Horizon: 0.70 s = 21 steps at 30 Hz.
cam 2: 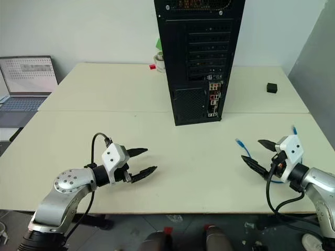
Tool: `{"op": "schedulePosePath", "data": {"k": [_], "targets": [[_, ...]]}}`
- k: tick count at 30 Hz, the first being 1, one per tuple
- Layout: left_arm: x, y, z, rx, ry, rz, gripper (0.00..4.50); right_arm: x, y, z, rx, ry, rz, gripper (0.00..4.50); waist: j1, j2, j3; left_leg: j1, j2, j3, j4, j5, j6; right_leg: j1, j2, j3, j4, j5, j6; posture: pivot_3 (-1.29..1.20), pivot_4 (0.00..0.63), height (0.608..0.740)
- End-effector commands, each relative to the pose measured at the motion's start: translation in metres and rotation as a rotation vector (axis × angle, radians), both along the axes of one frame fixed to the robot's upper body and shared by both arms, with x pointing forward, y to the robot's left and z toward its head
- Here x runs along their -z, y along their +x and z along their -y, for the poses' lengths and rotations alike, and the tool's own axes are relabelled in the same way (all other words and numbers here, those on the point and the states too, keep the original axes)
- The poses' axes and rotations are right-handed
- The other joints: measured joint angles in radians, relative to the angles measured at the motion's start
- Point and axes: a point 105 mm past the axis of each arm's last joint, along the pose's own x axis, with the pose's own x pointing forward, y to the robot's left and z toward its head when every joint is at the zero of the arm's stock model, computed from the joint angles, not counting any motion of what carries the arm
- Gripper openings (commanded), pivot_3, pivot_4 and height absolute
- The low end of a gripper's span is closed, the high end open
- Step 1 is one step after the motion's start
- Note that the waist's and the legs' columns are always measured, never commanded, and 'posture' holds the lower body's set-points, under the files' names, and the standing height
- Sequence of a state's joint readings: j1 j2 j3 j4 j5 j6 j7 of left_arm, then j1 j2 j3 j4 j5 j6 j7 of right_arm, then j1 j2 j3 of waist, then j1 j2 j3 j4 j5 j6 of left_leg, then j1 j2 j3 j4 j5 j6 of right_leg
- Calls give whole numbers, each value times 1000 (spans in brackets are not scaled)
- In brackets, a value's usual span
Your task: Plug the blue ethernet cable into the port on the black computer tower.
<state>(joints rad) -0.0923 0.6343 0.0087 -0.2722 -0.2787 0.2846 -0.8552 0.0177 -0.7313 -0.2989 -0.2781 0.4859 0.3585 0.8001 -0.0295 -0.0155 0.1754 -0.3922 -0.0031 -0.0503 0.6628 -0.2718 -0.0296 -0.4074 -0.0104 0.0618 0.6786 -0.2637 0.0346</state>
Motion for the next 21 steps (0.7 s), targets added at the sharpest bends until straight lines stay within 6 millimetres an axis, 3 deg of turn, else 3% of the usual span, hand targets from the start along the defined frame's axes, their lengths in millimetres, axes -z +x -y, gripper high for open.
{"op": "schedulePosePath", "data": {"k": [1, 14, 21], "targets": [[-15, -2, 0, 16, -5, 52, 3907, -11, 3, 1, 17, -6, 58, 4500, 0, 0, 0, 0, 0, 0, 0, 0, 0, 0, 0, 0, 0, 0, 0, 0, 150, 740], [-9, 3, 2, -1, 63, 45, 3907, 8, 0, 6, 77, -17, -11, 4500, 0, 0, 0, 0, 0, 0, 0, 0, 0, 0, 0, 0, 0, 0, 0, 0, 150, 740], [-25, 9, 15, 33, 31, 123, 3907, 10, -5, 2, 64, -7, -24, 4500, 0, 0, 0, 0, 0, 0, 0, 0, 0, 0, 0, 0, 0, 0, 0, 0, 150, 740]]}}
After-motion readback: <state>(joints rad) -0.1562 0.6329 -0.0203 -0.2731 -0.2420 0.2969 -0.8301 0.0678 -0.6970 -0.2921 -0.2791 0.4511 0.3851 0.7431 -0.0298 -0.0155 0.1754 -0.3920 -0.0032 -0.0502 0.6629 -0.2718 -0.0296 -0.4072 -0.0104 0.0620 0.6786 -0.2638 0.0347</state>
